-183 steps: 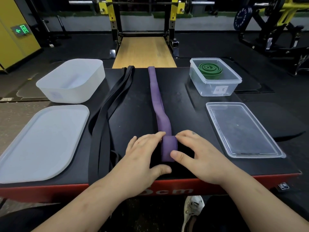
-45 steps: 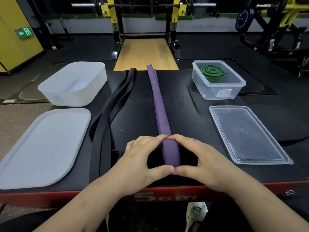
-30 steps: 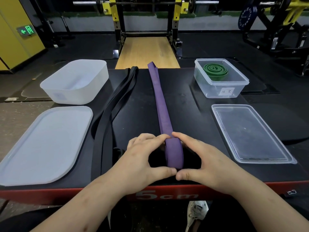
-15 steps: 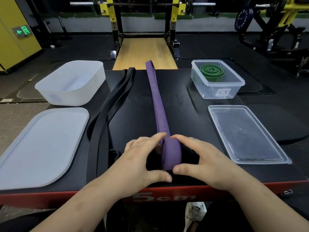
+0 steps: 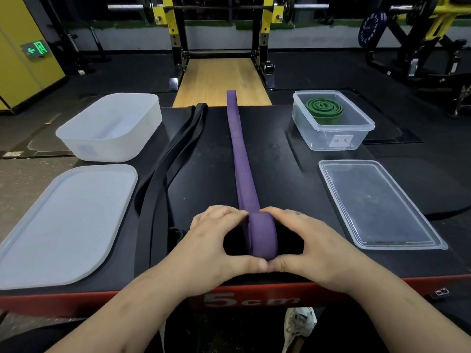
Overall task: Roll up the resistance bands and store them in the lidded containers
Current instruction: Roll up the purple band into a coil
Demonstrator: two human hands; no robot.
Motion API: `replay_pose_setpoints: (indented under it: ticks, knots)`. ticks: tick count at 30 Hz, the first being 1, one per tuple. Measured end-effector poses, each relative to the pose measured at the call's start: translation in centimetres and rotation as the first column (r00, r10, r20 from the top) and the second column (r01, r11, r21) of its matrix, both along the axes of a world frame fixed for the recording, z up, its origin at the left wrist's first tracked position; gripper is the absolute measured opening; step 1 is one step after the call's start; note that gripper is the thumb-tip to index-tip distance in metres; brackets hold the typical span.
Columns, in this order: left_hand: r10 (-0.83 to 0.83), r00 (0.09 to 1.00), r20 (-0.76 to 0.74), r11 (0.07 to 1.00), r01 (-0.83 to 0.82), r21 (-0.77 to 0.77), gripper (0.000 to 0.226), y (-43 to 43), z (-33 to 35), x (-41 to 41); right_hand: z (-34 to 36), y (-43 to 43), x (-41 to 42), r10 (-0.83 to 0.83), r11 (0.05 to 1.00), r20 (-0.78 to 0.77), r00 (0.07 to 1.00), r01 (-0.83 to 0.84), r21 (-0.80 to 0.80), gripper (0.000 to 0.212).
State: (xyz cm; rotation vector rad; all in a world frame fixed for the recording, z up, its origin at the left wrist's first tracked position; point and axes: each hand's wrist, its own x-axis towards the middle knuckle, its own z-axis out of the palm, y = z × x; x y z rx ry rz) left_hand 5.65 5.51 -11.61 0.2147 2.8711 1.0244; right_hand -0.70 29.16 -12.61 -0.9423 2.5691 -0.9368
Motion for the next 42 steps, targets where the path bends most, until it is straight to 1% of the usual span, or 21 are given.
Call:
replay_pose_setpoints:
  ticks: [2,6,9,11,12,15,18,22,25,28,30,35,38,40,42]
  knots:
    - [-0.016,0.999,0.029,1.000,0.016,0.001,0.094,-0.3,0.0,0.0,0.1,0.1,-0.1,0.008,1.000,0.013,1.000,-0.008,0.001,0.089]
    - [-0.045,0.999,0.015,0.999,0.045,0.015,0.099,-0.6,0.0,0.5,0.4,0.0,-0.1,0.017,1.000,0.026,1.000,-0.017,-0.006,0.092]
    - [-0.041,0.994,-0.098,0.997,0.035,-0.065,0.092,-0.3,-0.3,0.7,0.2,-0.1,0.0,0.028,1.000,0.009,1.000,-0.028,-0.001,0.086]
    - [-0.019,0.990,-0.137,0.997,0.008,-0.077,0.090,-0.2,-0.4,0.8,0.0,-0.2,0.1,0.031,1.000,-0.007,0.999,-0.031,-0.002,0.079]
    - [-0.010,0.991,-0.134,0.998,0.001,-0.065,0.089,-0.1,-0.5,0.9,0.0,-0.1,0.1,0.030,1.000,-0.004,1.000,-0.030,0.001,0.078]
    - [0.010,0.991,-0.130,0.999,-0.014,-0.029,0.088,-0.2,-0.6,1.3,-0.2,0.1,0.1,0.013,1.000,0.044,0.999,-0.012,-0.014,0.086]
    - [0.017,0.993,-0.121,0.999,-0.021,-0.030,0.090,-0.3,-0.6,1.4,-0.2,-0.1,0.0,0.047,0.999,0.052,0.998,-0.046,-0.020,0.085]
    - [0.020,0.995,-0.093,1.000,-0.022,-0.016,0.087,-0.2,-0.4,1.5,0.5,-0.6,0.1,0.066,0.997,0.061,0.996,-0.065,-0.030,0.075]
    - [0.033,0.995,-0.091,0.999,-0.033,0.001,0.082,-0.3,-0.5,1.4,0.5,-0.6,0.0,0.067,0.997,0.070,0.995,-0.064,-0.052,0.073]
    - [0.055,0.995,-0.085,0.998,-0.053,0.031,0.080,-0.4,-0.6,1.3,0.3,-0.1,0.0,0.076,0.996,0.056,0.996,-0.073,-0.052,0.084]
    - [0.052,0.995,-0.087,0.998,-0.049,0.030,0.081,-0.3,-0.6,1.3,0.5,0.0,0.1,0.082,0.995,0.071,0.994,-0.077,-0.061,0.087]
    - [0.015,0.998,-0.060,1.000,-0.014,0.017,0.084,-0.6,-0.5,1.2,0.5,-0.2,-0.1,0.075,0.996,0.050,0.996,-0.072,-0.059,0.074]
    - [-0.016,0.999,-0.051,1.000,0.017,0.008,0.092,-0.5,-0.2,1.3,0.5,-0.4,-0.2,0.072,0.995,0.033,0.997,-0.069,-0.079,0.073]
    - [0.007,0.998,-0.057,1.000,-0.007,-0.005,0.095,-0.1,-0.2,1.3,0.7,-0.6,-0.2,0.063,0.993,0.033,0.997,-0.059,-0.104,0.068]
    - [0.054,0.995,-0.085,0.999,-0.054,0.000,0.091,-0.2,-0.5,1.3,0.7,-0.8,-0.1,0.065,0.990,0.042,0.997,-0.059,-0.126,0.059]
